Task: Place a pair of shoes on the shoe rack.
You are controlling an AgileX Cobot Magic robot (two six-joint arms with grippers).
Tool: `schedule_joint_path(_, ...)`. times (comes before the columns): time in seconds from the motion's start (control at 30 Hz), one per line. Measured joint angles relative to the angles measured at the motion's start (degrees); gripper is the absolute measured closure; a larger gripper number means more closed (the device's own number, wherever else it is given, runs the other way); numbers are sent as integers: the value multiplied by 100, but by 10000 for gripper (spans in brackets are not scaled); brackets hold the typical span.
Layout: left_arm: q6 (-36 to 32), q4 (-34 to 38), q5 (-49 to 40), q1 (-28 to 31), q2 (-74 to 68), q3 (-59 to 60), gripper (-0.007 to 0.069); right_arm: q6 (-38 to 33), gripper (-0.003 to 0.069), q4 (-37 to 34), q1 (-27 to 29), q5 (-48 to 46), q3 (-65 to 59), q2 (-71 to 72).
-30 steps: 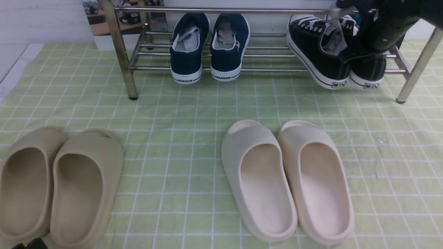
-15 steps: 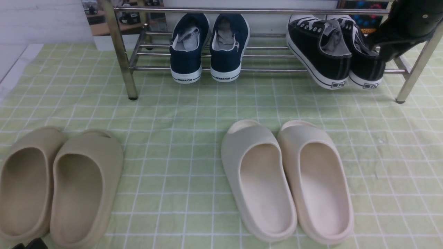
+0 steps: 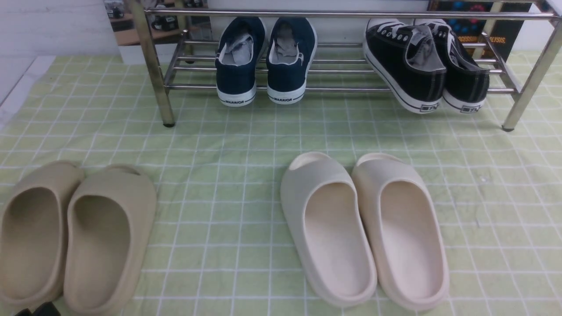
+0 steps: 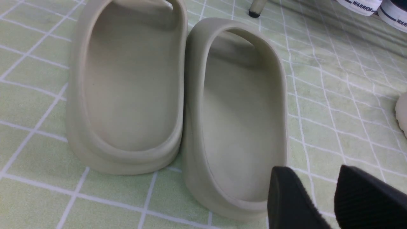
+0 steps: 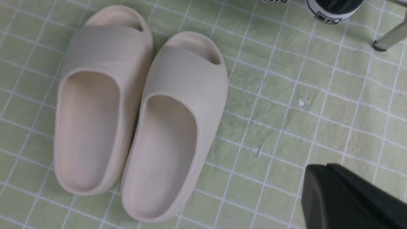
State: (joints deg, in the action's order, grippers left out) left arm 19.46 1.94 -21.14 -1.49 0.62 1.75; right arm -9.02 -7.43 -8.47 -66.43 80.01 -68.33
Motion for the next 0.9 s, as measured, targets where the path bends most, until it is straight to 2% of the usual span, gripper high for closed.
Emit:
schedule_joint_path(0.23,0,0,0,0,0,0,386,73,659,110,0,1074,-1643,2104)
schedule_joint_path(0.47,0,0,0,0,0,0,386,86,654,136,0,2092,-2928,3472)
schedule_joint_path(0.9,0,0,0,0,0,0,386,88,654,136,0,1883,-3844,4140)
